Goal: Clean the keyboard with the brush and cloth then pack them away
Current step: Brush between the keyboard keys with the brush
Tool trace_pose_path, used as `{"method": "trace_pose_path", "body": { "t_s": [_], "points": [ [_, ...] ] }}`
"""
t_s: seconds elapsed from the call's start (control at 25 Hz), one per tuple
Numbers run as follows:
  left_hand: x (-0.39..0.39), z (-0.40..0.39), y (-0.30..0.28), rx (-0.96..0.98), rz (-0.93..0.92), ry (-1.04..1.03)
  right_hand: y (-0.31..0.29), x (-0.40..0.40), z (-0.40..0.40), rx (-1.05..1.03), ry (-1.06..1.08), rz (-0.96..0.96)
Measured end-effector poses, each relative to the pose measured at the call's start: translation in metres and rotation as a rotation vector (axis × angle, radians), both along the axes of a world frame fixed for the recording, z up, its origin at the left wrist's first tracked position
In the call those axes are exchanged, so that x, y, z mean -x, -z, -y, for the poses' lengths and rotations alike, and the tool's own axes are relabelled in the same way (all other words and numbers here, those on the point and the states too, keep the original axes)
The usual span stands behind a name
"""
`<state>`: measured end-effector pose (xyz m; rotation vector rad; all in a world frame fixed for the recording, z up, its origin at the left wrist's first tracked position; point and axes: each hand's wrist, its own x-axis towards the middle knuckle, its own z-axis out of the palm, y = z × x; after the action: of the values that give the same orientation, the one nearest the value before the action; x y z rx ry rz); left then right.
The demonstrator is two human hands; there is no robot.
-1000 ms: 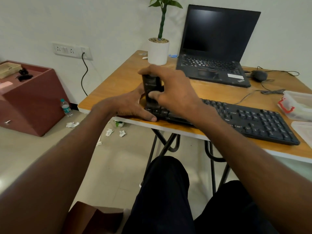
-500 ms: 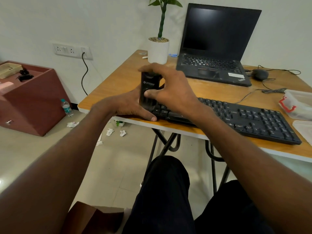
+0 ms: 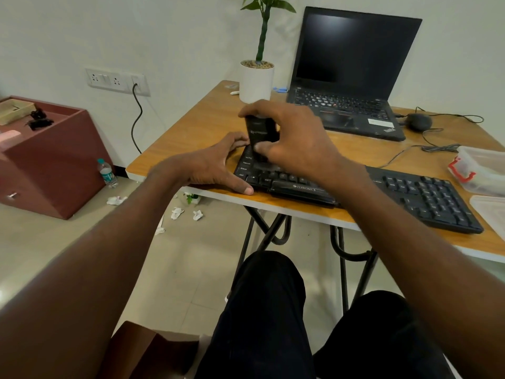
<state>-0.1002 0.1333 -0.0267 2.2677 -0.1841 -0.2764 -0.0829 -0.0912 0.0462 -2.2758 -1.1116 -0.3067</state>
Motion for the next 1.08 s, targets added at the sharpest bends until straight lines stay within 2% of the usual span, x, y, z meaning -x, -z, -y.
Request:
{"method": "trace_pose_path", "body": {
  "t_s": [0.12, 0.28, 0.36, 0.48, 0.6, 0.68, 0.76, 0.88, 0.96, 1.08],
  "points": [
    [0.001, 0.001, 0.001, -0.01, 0.013, 0.013, 0.01, 0.009, 0.005, -0.022, -0.159, -0.064],
    [0.001, 0.0, 0.001, 0.018, -0.01, -0.01, -0.015, 0.0, 0.025, 0.248, -0.152, -0.088],
    [0.0, 0.0, 0.001, 0.014, -0.01, -0.013, -0.016, 0.003, 0.022, 0.213, -0.126, -0.051],
    [0.001, 0.002, 0.001, -0.016, -0.008, -0.014, -0.004, 0.014, 0.021, 0.195, -0.235, -0.126],
    [0.001, 0.002, 0.001, 0.025, -0.017, -0.023, -0.015, 0.003, 0.033, 0.279, -0.149, -0.176],
    [0.001, 0.002, 0.0, 0.033, -0.024, -0.02, -0.014, -0.001, 0.036, 0.183, -0.085, -0.136],
    [0.001, 0.003, -0.001, 0.044, -0.026, -0.011, -0.003, 0.001, 0.036, 0.108, -0.131, -0.185],
    [0.001, 0.003, 0.001, 0.032, -0.02, -0.012, -0.006, -0.003, 0.046, 0.255, -0.011, -0.228],
    [0.0, 0.002, 0.001, 0.031, -0.021, -0.016, -0.013, -0.003, 0.049, 0.358, 0.119, -0.123],
    [0.0, 0.003, 0.0, 0.044, -0.026, -0.018, -0.002, 0.014, 0.042, 0.205, -0.044, -0.1]
  ]
}}
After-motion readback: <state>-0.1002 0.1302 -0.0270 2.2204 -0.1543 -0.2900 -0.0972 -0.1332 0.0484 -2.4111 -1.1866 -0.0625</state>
